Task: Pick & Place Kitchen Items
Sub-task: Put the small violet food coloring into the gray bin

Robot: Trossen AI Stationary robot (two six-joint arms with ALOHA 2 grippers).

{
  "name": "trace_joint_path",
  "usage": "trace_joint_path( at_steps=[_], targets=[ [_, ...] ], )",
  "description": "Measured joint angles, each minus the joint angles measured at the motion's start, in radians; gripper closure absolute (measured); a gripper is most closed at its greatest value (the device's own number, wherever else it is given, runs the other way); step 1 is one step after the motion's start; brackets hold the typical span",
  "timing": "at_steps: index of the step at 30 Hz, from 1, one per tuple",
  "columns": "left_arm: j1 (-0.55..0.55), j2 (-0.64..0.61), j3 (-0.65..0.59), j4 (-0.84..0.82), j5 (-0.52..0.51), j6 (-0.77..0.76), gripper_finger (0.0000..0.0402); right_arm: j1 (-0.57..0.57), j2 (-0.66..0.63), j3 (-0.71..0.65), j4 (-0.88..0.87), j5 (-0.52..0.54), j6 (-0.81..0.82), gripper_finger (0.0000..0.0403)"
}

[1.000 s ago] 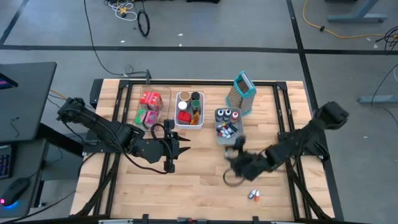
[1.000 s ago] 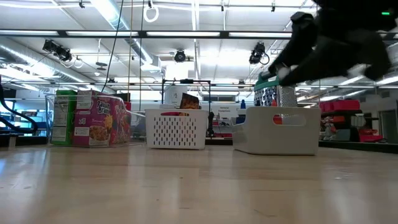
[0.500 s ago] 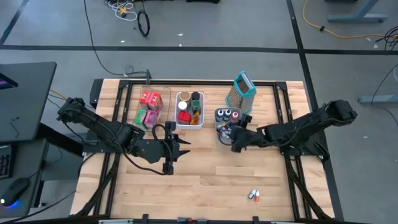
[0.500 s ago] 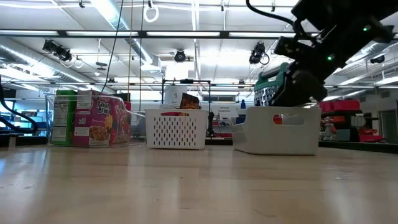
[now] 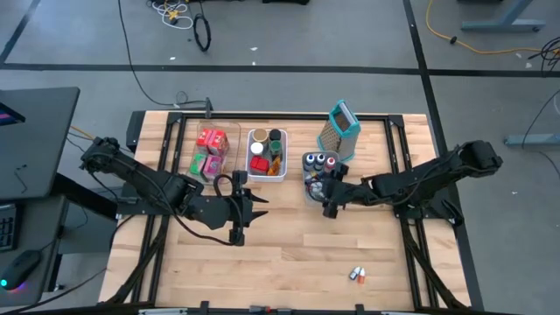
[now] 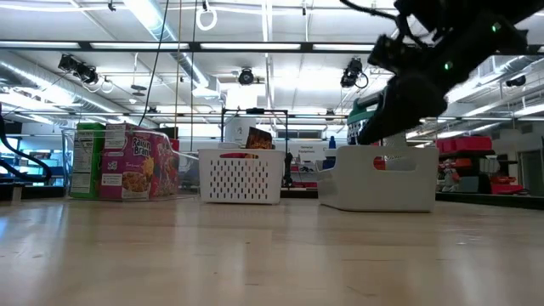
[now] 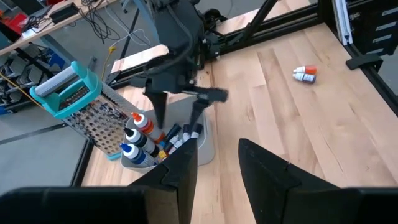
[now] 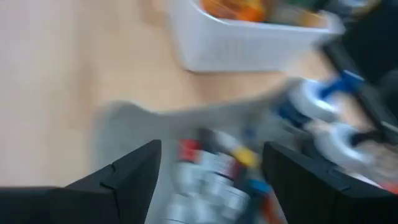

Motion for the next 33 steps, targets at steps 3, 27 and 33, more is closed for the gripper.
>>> trace_joint_path(
  at_steps=[3,27,33],
  targets=[
    [0.000,0.000,0.000,-0.001,0.000,0.000,0.0276,0.009,0.000,0.045,-0.009,-0.161,0.003,0.0116],
    [0.000,0.000,0.000,-0.007,0.000,-0.009,0.0276,0.568,-0.001,0.176,-0.299,-0.482,0.200,0.0133],
    [0.000,0.000,0.000,-0.007,0.000,-0.009,0.0276,0.667,-0.001,0.176,-0.297,-0.395,0.243,0.0133]
  ],
)
